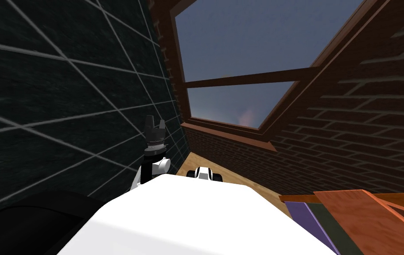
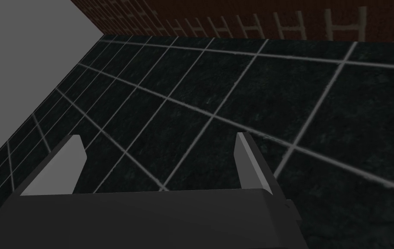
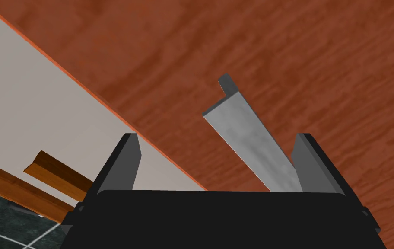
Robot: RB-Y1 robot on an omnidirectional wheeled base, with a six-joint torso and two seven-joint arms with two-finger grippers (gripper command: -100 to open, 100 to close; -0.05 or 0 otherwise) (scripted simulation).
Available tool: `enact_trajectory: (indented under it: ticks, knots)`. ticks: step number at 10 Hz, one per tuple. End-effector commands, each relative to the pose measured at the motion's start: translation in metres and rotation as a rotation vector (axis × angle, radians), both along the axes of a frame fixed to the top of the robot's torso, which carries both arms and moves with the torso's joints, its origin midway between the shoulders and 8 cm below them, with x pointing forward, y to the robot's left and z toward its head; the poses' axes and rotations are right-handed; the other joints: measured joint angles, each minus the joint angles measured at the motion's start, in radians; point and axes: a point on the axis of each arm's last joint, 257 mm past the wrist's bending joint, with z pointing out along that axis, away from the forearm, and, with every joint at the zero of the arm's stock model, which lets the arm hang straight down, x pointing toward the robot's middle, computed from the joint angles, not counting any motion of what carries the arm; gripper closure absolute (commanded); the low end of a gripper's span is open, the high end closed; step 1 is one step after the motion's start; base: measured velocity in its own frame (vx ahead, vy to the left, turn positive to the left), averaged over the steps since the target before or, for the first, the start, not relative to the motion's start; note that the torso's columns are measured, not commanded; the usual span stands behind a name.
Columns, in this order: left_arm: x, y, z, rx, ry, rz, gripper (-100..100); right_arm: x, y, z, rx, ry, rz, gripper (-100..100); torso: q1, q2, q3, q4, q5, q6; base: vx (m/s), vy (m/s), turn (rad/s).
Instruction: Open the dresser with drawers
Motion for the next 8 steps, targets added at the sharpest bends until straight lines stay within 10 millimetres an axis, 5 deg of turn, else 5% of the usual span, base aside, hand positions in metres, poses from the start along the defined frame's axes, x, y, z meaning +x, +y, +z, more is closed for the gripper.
enact_trajectory:
  ticks: [1, 2, 3, 8]
  knots:
    - [0.000, 0.000, 0.000, 0.000, 0.000, 0.000, 0, -0.001, -0.009, 0.008, -0.007, 0.000, 0.002, -100, 0.002, 0.000, -0.001, -0.001, 0.001, 0.000, 0.010, 0.024, 0.001]
    - [0.000, 0.000, 0.000, 0.000, 0.000, 0.000, 0, -0.001, -0.005, 0.002, 0.004, 0.003, 0.003, -100, 0.001, 0.000, -0.001, -0.001, 0.001, 0.000, 0.000, 0.000, 0.000]
    - [0.000, 0.000, 0.000, 0.000, 0.000, 0.000, 0, -0.001, -0.004, 0.000, 0.009, 0.001, 0.003, 0, -0.001, 0.000, 0.000, -0.001, 0.000, 0.000, 0.000, 0.000, 0.000]
    - [0.000, 0.000, 0.000, 0.000, 0.000, 0.000, 0, -0.001, 0.001, -0.008, 0.025, -0.001, 0.004, 0, -0.005, 0.000, 0.001, 0.000, -0.005, 0.000, 0.000, 0.000, 0.000]
